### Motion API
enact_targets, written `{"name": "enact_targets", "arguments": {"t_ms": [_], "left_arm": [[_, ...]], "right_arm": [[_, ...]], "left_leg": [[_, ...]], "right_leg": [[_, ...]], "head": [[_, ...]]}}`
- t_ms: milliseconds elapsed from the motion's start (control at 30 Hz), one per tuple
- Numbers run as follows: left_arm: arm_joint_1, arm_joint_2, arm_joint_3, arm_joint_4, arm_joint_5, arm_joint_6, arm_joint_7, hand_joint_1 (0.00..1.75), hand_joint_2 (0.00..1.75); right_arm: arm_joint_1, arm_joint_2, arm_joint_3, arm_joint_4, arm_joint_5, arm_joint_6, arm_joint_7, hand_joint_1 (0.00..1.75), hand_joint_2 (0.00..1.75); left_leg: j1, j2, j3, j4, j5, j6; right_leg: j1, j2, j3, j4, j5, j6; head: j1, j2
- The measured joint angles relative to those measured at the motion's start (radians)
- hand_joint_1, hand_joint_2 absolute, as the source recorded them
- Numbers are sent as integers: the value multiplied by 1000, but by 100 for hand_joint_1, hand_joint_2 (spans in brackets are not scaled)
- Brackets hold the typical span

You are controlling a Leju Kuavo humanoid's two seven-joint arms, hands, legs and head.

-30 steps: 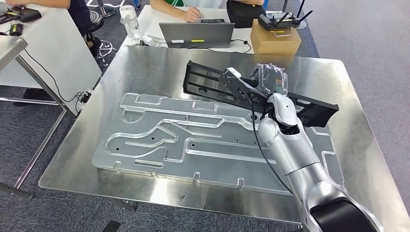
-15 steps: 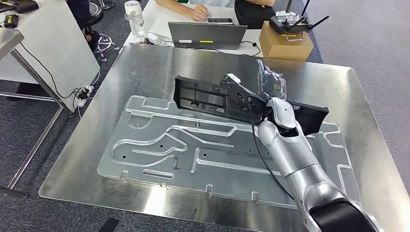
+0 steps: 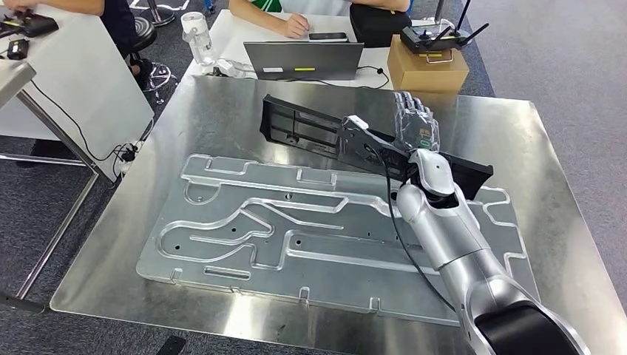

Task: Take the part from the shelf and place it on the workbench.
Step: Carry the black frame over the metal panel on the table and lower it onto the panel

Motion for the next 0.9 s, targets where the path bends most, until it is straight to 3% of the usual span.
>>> {"name": "enact_targets", "arguments": {"t_ms": [67, 100, 200, 267, 367, 400, 433, 467, 500, 533, 600, 667, 767, 833, 900], "left_arm": [[-1, 0, 0, 0, 0, 0, 0, 0, 0], [-1, 0, 0, 0, 0, 0, 0, 0, 0], [-1, 0, 0, 0, 0, 0, 0, 0, 0], [-2, 0, 0, 0, 0, 0, 0, 0, 0], [-3, 0, 0, 0, 1, -1, 0, 0, 0], [-2, 0, 0, 0, 2, -2, 0, 0, 0], [-2, 0, 0, 0, 3, -4, 0, 0, 0], [-2, 0, 0, 0, 5, -5, 0, 0, 0], [-2, 0, 0, 0, 6, -7, 0, 0, 0], [-2, 0, 0, 0, 8, -8, 1, 0, 0], [-3, -1, 0, 0, 11, -11, 2, 0, 0], [-4, -2, 0, 0, 14, -14, 5, 0, 0], [-4, 0, 0, 0, 18, -17, 8, 0, 0], [-4, 1, 0, 0, 19, -18, 11, 0, 0], [-4, 1, 0, 0, 20, -18, 14, 0, 0]], "right_arm": [[-2, 0, 0, 0, 0, 0, 0, 0, 0], [-2, 0, 0, 0, 1, 0, 0, 0, 0], [-2, 0, 0, 2, 0, 1, 0, 0, 0], [-2, 0, 0, 3, -1, 1, 0, 0, 0], [-2, 0, 0, 5, -3, 7, -2, 0, 0], [-1, 0, 0, 7, -9, 18, -7, 0, 0], [-2, 0, 0, 10, -20, 36, -16, 0, 0], [-4, 0, 0, 13, -39, 62, -30, 0, 0], [-8, 1, 0, 18, -65, 90, -45, 0, 0], [-15, 2, 0, 23, -93, 118, -59, 0, 0], [-32, 12, -1, 35, -145, 165, -82, 0, 0], [-47, 25, -2, 49, -194, 211, -97, 0, 0], [-66, 43, -6, 71, -272, 288, -112, 0, 0], [-84, 57, -8, 88, -321, 337, -122, 0, 0], [-97, 68, -9, 105, -359, 378, -128, 0, 0]], "left_leg": [[1, 1, 62, -124, 49, 1], [1, 1, 82, -163, 58, 5], [0, -1, 91, -182, 57, 21], [2, -1, 93, -186, 60, 33], [3, 0, 94, -189, 61, 44], [3, 0, 95, -189, 60, 45], [3, -1, 96, -189, 59, 46], [3, -1, 98, -189, 58, 46], [3, -3, 102, -189, 57, 45], [2, -4, 105, -189, 55, 45], [-1, -4, 107, -189, 53, 40], [-1, -2, 105, -191, 54, 30], [0, -1, 101, -180, 42, 14], [2, -1, 66, -99, -9, 6], [3, -1, 9, 25, -67, -1]], "right_leg": [[2, 3, -2, 15, -11, 9], [4, 5, -5, 22, -15, 13], [7, 8, -10, 27, -19, 23], [4, 6, -18, 50, -37, 32], [-1, 4, -94, 209, -119, 45], [-3, 4, -125, 270, -140, 47], [-3, 4, -145, 304, -142, 48], [-3, 4, -147, 301, -125, 46], [-3, 4, -128, 257, -91, 42], [-1, 4, -94, 185, -50, 35], [6, 4, -39, 64, -4, 20], [12, 4, -25, 27, -1, 13], [6, 2, -18, 10, 9, 5], [1, 0, -13, -1, 15, -2], [1, -1, -14, -1, 14, -6]], "head": [[0, 0], [0, 0], [1, 0], [1, 0], [1, 0], [1, 0], [1, 0], [1, 0], [1, 0], [1, 0], [1, 0], [1, 0], [1, 0], [0, 0], [0, 0]]}}
